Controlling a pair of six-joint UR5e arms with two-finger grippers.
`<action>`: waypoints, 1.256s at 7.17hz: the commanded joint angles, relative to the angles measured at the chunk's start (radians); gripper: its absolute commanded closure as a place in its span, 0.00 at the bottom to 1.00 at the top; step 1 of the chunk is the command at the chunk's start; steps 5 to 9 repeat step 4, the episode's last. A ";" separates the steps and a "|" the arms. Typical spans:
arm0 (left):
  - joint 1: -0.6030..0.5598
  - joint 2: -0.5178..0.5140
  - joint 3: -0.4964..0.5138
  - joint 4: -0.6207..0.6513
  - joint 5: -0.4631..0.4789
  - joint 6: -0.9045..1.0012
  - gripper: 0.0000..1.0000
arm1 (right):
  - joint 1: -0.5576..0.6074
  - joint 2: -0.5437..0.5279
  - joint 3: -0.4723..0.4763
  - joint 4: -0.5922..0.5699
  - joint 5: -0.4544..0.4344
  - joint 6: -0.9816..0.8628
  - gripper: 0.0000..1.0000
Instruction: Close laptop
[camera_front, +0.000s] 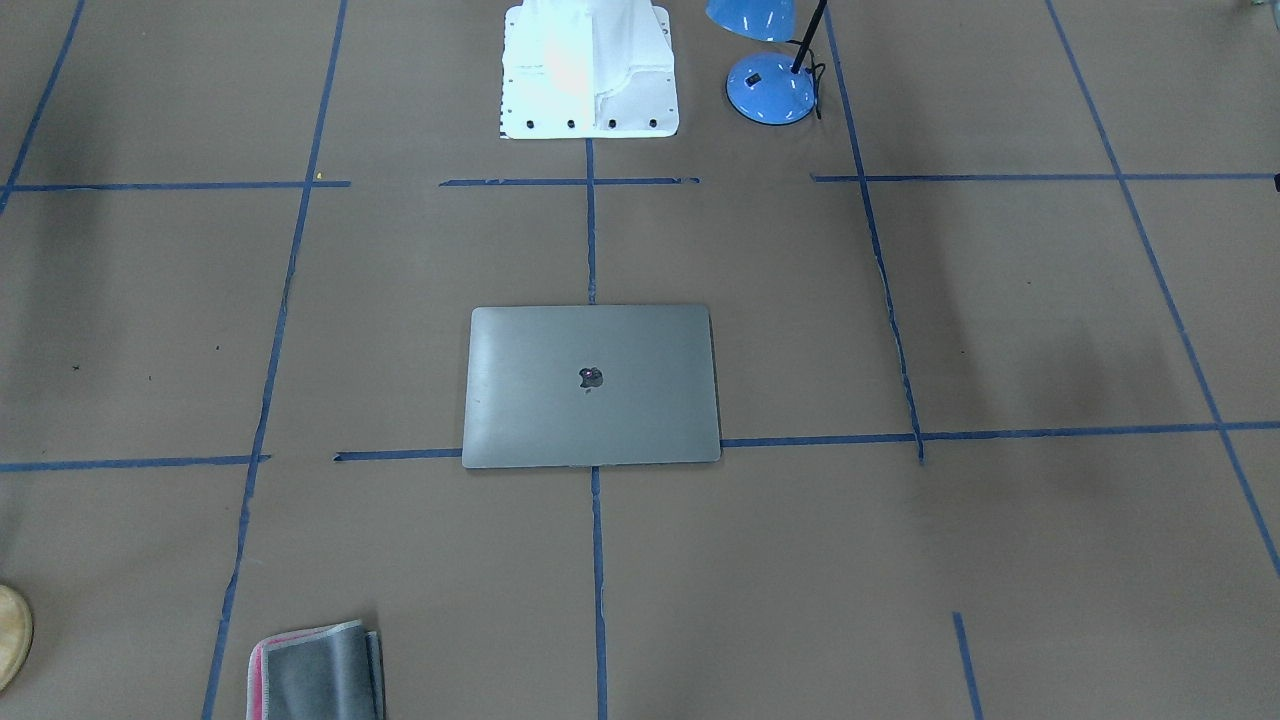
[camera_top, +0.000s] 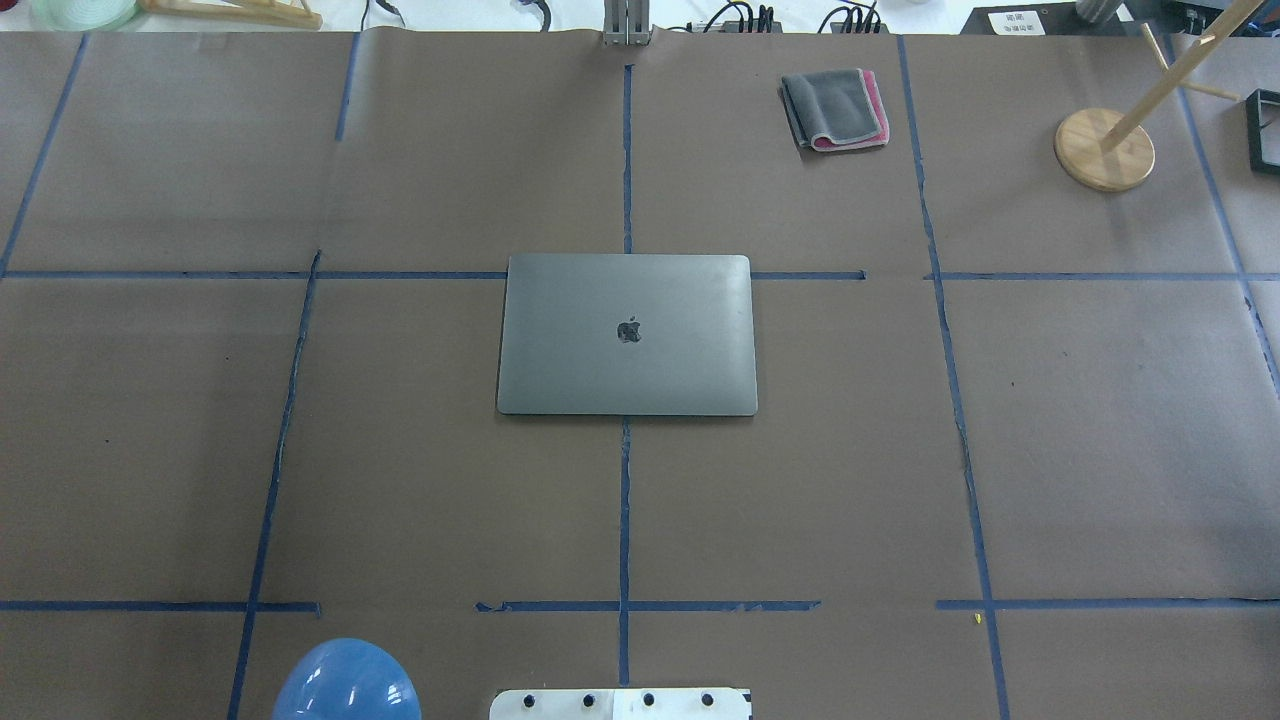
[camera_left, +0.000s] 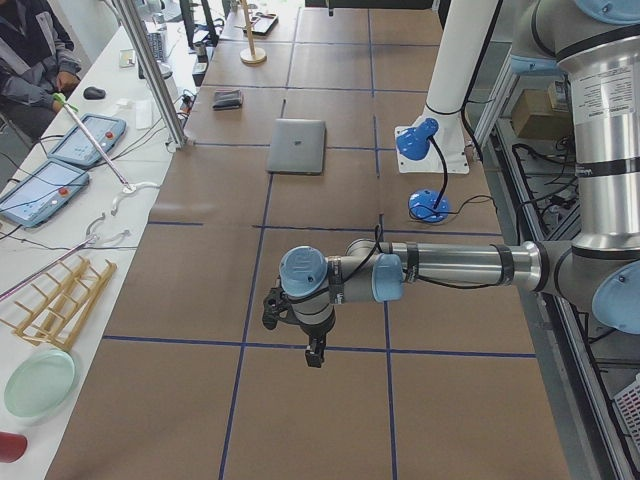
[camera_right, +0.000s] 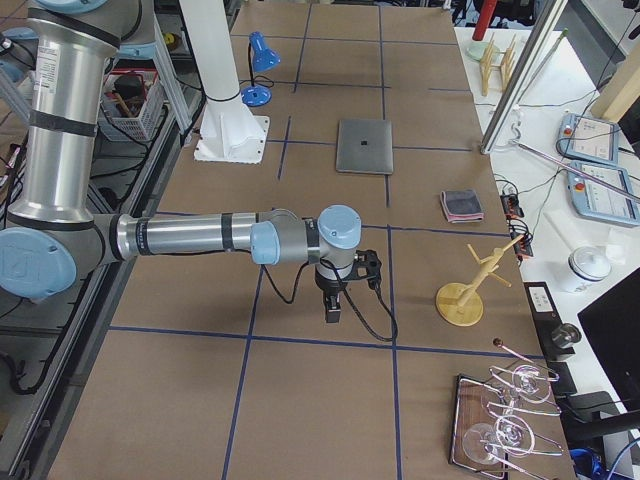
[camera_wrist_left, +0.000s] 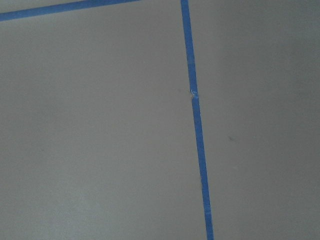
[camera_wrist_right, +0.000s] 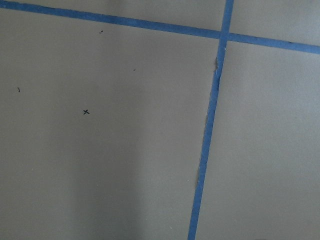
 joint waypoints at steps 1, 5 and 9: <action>0.000 0.000 0.000 -0.001 0.000 0.000 0.00 | 0.001 0.000 0.000 0.000 0.000 0.000 0.00; 0.000 -0.003 -0.003 -0.001 -0.002 -0.001 0.00 | 0.000 0.002 0.005 0.002 0.000 0.000 0.00; 0.000 -0.003 -0.003 -0.001 -0.002 -0.001 0.00 | 0.000 0.002 0.005 0.002 0.000 0.000 0.00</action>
